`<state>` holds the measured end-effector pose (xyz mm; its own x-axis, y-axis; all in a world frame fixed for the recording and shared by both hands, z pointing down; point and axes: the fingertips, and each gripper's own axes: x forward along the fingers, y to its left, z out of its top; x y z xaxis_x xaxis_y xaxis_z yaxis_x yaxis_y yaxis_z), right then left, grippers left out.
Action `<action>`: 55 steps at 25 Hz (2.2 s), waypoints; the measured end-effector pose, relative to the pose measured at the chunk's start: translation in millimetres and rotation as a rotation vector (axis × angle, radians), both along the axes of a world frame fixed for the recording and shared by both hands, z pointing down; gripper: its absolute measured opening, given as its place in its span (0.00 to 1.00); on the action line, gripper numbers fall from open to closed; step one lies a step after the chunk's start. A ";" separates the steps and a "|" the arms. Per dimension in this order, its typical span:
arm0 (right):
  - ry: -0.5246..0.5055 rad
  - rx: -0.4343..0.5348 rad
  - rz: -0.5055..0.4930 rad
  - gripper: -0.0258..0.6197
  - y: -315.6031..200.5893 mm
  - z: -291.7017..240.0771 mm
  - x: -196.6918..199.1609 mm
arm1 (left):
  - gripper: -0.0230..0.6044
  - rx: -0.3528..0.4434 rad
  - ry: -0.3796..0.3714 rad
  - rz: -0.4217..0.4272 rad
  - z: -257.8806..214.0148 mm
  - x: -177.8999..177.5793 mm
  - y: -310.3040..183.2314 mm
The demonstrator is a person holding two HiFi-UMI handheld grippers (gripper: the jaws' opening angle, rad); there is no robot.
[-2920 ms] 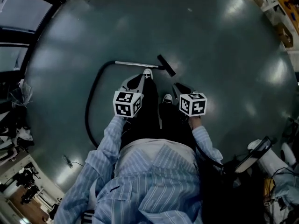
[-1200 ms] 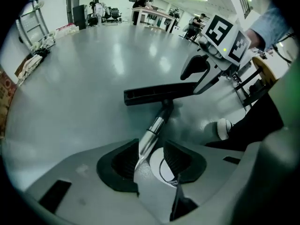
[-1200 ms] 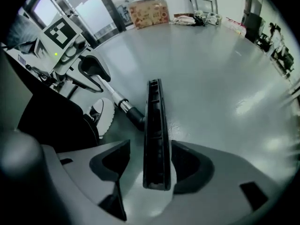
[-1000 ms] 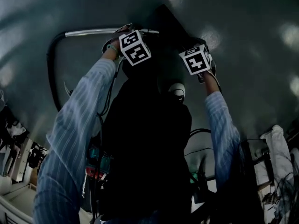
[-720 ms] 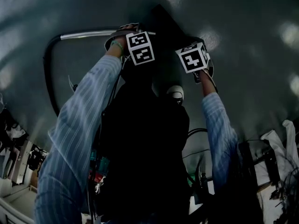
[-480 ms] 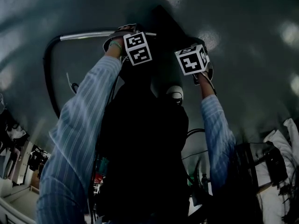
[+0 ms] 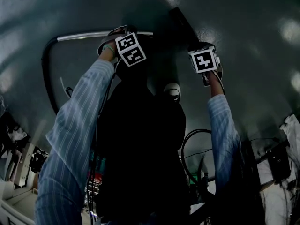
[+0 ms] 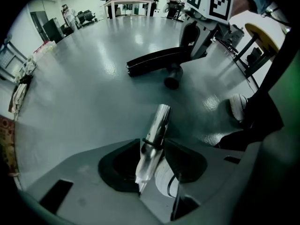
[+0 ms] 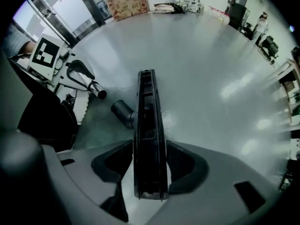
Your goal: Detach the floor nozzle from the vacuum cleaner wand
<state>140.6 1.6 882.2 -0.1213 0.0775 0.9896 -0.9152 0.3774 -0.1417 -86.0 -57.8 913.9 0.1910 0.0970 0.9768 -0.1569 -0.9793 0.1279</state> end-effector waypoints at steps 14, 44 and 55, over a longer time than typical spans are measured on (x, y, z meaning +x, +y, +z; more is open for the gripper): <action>-0.238 0.158 0.320 0.39 -18.8 -147.1 -28.8 | 0.29 -0.079 0.113 -0.249 -153.9 -6.8 2.0; -0.556 0.411 0.491 0.17 19.3 -661.1 -62.4 | 0.07 -0.076 0.723 -0.944 -696.8 69.9 54.8; -0.615 0.463 0.433 0.12 77.4 -738.5 -72.4 | 0.06 0.132 0.878 -1.003 -810.8 66.0 125.6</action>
<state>68.3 78.9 143.7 -0.5682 -0.4910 0.6604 -0.8033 0.1567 -0.5746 -20.1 67.8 103.1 0.6887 -0.5382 0.4859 -0.7250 -0.5031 0.4704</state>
